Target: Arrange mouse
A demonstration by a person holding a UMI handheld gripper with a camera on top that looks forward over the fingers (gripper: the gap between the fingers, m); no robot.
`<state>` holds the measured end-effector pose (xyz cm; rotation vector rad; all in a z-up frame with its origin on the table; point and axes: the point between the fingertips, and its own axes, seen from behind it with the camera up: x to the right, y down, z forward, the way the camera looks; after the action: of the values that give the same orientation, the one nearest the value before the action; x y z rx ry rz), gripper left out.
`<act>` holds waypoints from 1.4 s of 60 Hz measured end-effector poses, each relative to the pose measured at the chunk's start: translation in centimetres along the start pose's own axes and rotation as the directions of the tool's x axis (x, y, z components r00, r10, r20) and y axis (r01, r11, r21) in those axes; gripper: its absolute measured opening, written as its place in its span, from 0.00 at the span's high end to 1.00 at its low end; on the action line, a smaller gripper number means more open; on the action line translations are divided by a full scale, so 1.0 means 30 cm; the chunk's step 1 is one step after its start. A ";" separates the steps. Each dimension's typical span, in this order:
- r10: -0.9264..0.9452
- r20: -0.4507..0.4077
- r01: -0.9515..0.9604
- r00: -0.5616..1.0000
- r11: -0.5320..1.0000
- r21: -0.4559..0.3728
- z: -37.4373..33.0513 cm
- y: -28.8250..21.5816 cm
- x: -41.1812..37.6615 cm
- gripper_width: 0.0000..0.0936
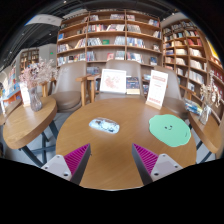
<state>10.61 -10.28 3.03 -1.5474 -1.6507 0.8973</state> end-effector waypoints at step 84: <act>0.049 -0.061 -0.056 0.997 0.993 -0.103 0.644 -0.215 0.058 0.13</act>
<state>-9.32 -9.38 -1.49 -1.6791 -1.6449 0.7959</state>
